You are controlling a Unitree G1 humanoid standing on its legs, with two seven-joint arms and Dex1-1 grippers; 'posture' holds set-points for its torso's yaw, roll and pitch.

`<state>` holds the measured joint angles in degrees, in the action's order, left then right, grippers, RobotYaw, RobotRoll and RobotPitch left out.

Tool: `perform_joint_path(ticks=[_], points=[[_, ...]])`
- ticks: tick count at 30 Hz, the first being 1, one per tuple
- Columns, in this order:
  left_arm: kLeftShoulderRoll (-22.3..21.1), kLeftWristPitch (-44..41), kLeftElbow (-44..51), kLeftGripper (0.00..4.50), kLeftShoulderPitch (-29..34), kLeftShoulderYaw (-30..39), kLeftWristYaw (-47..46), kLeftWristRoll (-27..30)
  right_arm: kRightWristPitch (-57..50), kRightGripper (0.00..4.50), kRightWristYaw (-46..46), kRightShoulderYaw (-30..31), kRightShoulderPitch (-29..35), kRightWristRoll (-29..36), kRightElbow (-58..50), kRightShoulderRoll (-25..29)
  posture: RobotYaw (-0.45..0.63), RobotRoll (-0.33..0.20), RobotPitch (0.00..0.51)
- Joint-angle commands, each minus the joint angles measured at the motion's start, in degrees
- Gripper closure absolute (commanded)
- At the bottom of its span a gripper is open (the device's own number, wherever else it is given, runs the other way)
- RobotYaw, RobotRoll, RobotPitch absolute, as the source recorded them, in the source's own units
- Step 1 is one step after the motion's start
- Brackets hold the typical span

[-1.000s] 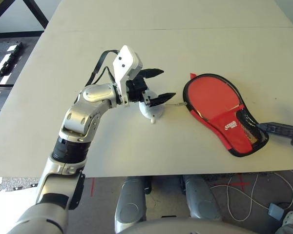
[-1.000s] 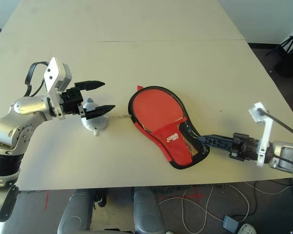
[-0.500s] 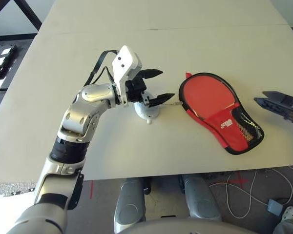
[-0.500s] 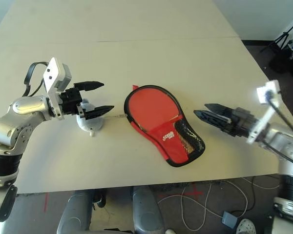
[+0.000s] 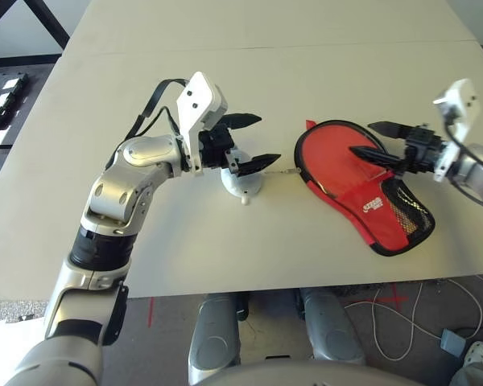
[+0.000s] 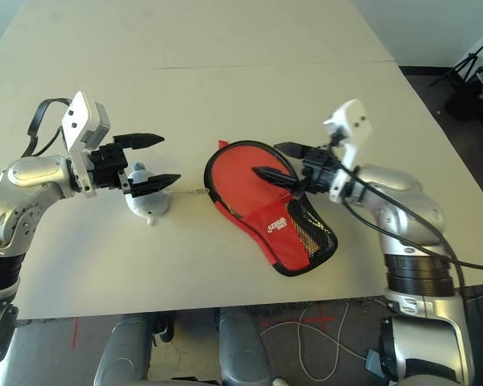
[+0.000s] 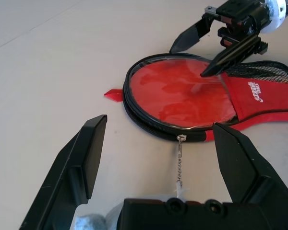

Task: Store the ping-pong paddle in its case and zip it.

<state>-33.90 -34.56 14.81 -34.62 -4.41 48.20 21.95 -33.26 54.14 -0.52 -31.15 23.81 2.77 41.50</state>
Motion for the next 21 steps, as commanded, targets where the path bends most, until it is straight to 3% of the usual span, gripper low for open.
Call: perform_joint_path(ticks=[1, 12, 16, 21], points=[[-1.01, -3.29, 2.09, 0.00, 0.91, 1.30, -1.50, 0.80, 0.99, 0.04, 1.05, 4.20, 1.45, -3.87, 1.40, 0.37, -0.06, 0.000, 0.273], [-5.77, -11.68, 6.52, 0.00, 2.56, 4.07, -4.01, 2.62, 1.76, 0.04, 1.88, 7.64, 0.99, -8.55, 6.14, -0.54, -0.02, 0.000, 0.283], [-8.54, -18.73, 8.91, 0.00, 3.12, 5.91, -4.32, 5.55, 2.26, 0.04, 1.76, 8.25, 0.80, -9.49, 7.25, -1.08, -0.01, 0.000, 0.289], [-9.00, -26.69, 11.67, 0.00, 3.25, 7.63, -6.30, 9.42, 2.67, 0.04, 1.79, 8.16, 1.01, -10.11, 7.54, -1.64, -0.01, 0.000, 0.290]])
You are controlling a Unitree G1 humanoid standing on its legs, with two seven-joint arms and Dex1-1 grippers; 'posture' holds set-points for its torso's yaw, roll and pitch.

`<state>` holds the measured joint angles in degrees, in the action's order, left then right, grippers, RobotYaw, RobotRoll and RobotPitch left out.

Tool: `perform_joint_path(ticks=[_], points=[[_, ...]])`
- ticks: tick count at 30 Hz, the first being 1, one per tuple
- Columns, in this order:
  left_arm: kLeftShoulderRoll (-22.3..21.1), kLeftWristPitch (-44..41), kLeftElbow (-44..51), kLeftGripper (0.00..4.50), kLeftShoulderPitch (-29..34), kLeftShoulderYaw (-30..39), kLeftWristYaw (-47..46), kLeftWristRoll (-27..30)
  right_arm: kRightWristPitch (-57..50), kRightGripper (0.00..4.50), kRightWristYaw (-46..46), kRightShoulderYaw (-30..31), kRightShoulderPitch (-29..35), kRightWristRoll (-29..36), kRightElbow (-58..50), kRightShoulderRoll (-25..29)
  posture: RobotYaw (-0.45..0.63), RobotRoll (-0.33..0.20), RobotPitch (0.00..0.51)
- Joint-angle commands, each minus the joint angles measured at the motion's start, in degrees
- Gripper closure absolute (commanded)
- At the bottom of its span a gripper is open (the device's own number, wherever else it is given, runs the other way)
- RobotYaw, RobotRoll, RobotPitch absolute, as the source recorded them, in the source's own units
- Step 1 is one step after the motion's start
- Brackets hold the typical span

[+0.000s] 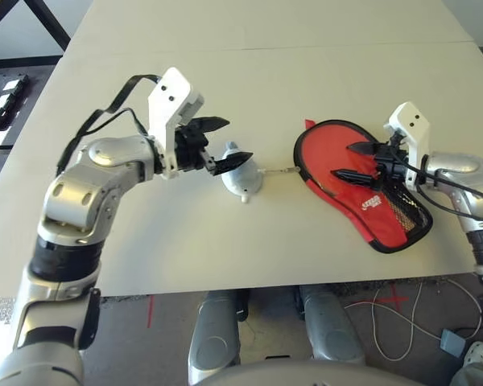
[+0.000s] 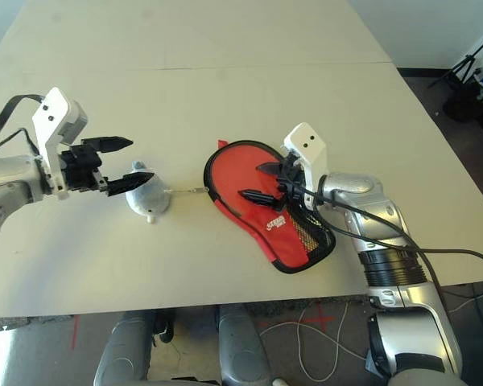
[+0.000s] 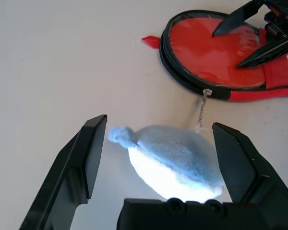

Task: Store the ping-pong paddle in its case and zip it.

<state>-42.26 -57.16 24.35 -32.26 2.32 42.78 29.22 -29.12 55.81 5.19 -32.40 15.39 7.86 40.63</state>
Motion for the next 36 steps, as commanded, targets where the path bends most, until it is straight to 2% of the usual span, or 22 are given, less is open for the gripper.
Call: perform_joint_path(ticks=[1, 6, 16, 22, 26, 36], points=[[-0.44, -6.02, 2.39, 0.00, 0.89, 1.32, -1.43, 3.11, -1.44, 0.04, 0.09, 2.35, 2.33, -1.72, 2.42, -0.90, -0.01, 0.000, 0.290], [0.58, -11.63, 2.69, 0.00, 0.55, 1.52, -4.12, 5.67, -1.36, 0.04, -0.08, 2.07, 2.53, -1.90, 2.15, -1.23, -0.02, 0.000, 0.292], [1.80, -11.90, 0.04, 0.00, 0.31, -3.12, -7.90, 3.68, -2.01, 0.04, -0.49, 1.30, 3.76, -1.59, 0.13, -1.46, -0.04, 0.000, 0.298], [4.41, -13.67, -0.84, 0.00, 0.15, -4.72, -9.27, 4.26, -2.19, 0.04, -0.50, 0.76, 4.24, -1.57, -0.62, -1.41, -0.05, 0.000, 0.296], [5.91, -14.59, -1.13, 0.94, 0.00, -5.17, -10.21, 4.13, -2.06, 0.00, -0.57, 0.57, 4.35, -1.60, -0.61, -1.43, -0.05, 0.000, 0.295], [5.66, -13.15, -2.40, 3.99, -1.53, -6.74, -10.68, 2.64, -2.96, 0.00, -0.74, 1.47, 4.85, -2.26, -1.35, -1.16, -0.05, 0.000, 0.291]])
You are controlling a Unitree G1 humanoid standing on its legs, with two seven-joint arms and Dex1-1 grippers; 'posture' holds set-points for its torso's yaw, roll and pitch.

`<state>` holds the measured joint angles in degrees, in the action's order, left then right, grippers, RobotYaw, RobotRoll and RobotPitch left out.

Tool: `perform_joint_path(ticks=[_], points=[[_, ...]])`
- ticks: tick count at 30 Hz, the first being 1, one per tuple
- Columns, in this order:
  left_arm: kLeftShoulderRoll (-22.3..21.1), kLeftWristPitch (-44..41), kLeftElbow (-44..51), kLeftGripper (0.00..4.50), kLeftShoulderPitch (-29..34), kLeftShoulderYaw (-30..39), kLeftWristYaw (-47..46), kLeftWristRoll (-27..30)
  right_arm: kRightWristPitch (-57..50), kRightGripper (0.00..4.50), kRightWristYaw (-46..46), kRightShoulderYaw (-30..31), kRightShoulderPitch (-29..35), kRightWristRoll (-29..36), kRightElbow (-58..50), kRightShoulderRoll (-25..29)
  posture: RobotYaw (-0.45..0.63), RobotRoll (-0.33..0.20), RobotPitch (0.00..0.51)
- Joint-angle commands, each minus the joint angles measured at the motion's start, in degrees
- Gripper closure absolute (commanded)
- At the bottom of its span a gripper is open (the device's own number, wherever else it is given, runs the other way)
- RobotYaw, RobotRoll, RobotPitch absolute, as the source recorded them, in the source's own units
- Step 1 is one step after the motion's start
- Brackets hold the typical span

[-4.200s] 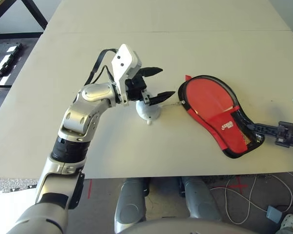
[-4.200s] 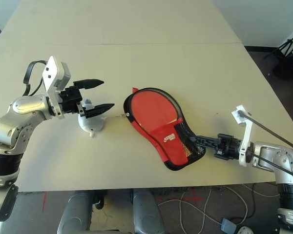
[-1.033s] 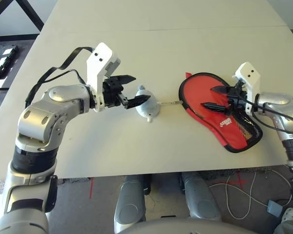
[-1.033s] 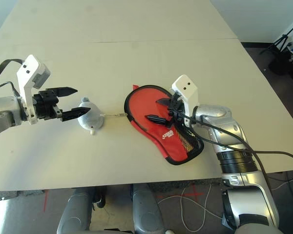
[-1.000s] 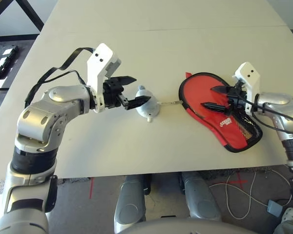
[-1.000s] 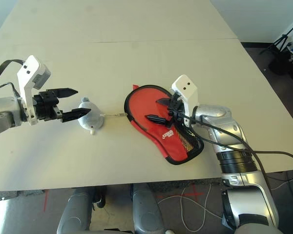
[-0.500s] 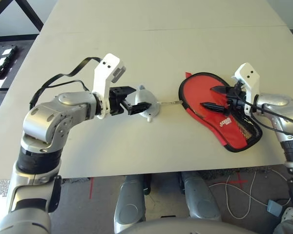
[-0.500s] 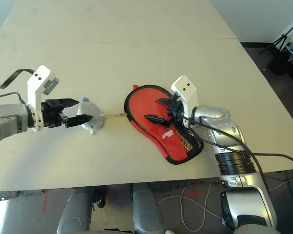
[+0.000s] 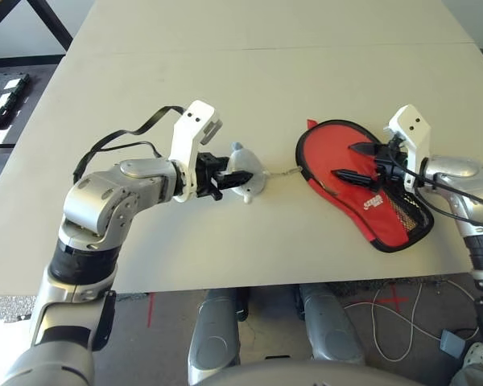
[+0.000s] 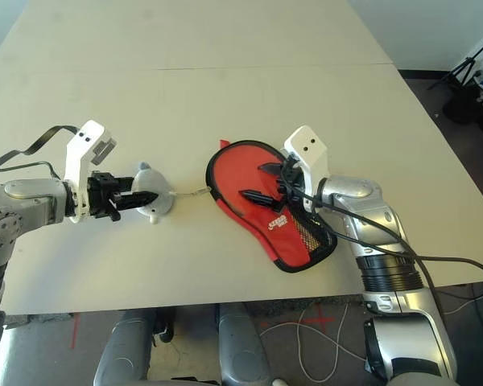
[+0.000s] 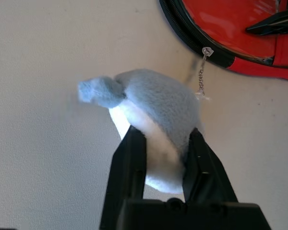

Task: Store the ping-pong paddle in its case and zip it.

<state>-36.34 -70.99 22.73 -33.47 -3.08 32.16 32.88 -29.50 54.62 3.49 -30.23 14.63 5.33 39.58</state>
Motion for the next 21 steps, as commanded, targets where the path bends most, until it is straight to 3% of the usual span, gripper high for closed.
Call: perform_joint_path(ticks=[1, 3, 12, 21], points=[[-0.39, 1.17, -1.08, 4.19, -0.61, -1.64, -0.03, -1.39, -2.52, 0.00, 0.43, 3.44, 2.75, -1.82, 1.20, -0.01, -0.05, 0.000, 0.291], [0.07, 2.07, -2.02, 4.43, -1.42, -1.83, -0.63, -2.33, -2.49, 0.00, 0.35, 3.74, 2.94, -2.30, 1.17, 0.05, -0.05, 0.000, 0.290], [3.48, 11.19, -10.83, 4.45, -7.29, -4.68, -2.45, -9.26, -2.45, 0.00, 0.03, 4.53, 3.56, -4.35, 0.91, 0.11, -0.05, 0.000, 0.291], [12.76, 28.80, -34.51, 4.45, -18.87, -8.66, -2.89, -19.70, -2.49, 0.00, 0.04, 4.93, 3.08, -4.89, 1.33, -0.40, -0.06, 0.000, 0.293]])
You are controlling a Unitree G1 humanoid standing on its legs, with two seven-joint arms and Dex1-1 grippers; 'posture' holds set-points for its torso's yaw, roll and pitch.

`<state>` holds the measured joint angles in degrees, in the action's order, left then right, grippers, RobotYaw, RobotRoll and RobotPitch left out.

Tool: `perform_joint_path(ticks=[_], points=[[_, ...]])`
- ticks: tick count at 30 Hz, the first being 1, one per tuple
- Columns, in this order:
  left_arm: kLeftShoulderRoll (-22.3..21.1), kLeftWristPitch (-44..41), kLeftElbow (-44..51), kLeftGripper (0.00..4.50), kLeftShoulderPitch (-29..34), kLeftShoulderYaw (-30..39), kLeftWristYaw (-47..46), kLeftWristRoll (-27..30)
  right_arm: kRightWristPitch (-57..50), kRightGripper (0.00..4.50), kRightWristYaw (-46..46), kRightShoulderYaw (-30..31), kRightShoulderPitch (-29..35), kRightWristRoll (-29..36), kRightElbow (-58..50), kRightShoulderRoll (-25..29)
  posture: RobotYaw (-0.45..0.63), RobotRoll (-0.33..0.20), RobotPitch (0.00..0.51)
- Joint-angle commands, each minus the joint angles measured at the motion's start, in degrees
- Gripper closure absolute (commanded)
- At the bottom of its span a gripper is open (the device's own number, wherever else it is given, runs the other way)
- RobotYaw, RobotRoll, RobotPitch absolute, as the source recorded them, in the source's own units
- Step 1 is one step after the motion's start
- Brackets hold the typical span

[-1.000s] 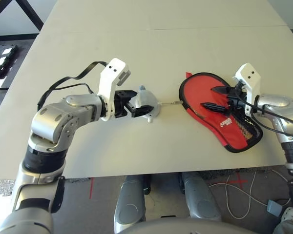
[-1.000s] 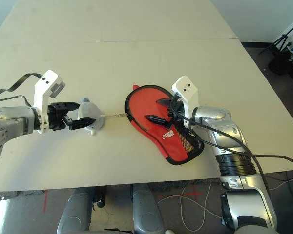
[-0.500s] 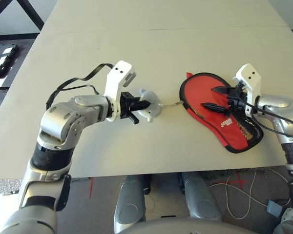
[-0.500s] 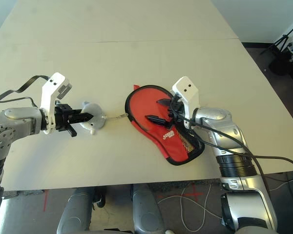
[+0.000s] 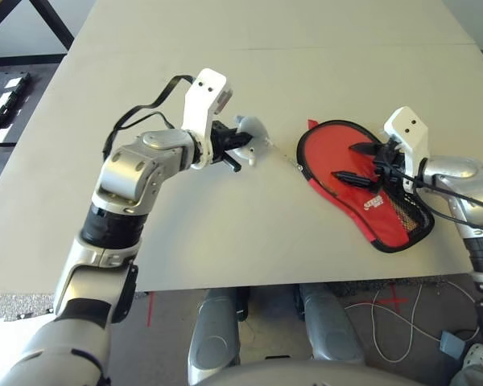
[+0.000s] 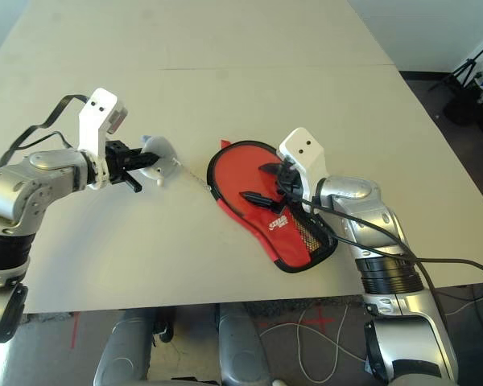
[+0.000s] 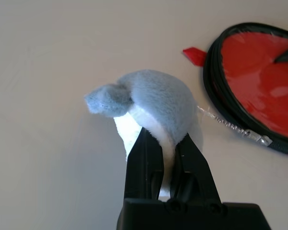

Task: Store the ping-pong paddle in its case and zip it.

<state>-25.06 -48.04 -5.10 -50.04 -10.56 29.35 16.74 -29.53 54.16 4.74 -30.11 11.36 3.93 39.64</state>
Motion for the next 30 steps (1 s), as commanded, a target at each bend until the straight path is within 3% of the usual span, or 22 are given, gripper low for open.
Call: perform_joint_path(ticks=[1, 7, 16, 22, 30], points=[[2.69, 8.27, -10.23, 4.45, -3.81, -1.37, -0.02, -4.61, -2.53, 0.00, 0.49, 3.71, 2.97, -1.60, 2.63, -0.51, -0.06, 0.000, 0.293], [8.95, 22.51, -30.76, 4.45, -12.58, -1.61, 0.39, -10.01, -3.31, 0.00, 0.26, 3.55, 3.67, -1.29, 1.16, -0.42, -0.08, 0.000, 0.294], [14.77, 41.77, -57.56, 4.45, -23.43, 1.20, -2.58, -14.98, -4.56, 0.00, -0.66, 3.18, 4.98, -0.81, -1.00, -0.65, -0.11, 0.000, 0.285], [17.26, 47.39, -65.26, 4.45, -27.90, 3.90, -4.75, -16.43, -5.12, 0.00, -1.15, 2.80, 5.53, -0.58, -1.97, -0.70, -0.13, 0.000, 0.281], [19.94, 50.28, -68.27, 4.45, -30.44, 5.76, -5.24, -18.30, -5.85, 0.00, -1.93, 2.49, 6.21, -0.29, -3.14, -0.83, -0.15, 0.000, 0.277]])
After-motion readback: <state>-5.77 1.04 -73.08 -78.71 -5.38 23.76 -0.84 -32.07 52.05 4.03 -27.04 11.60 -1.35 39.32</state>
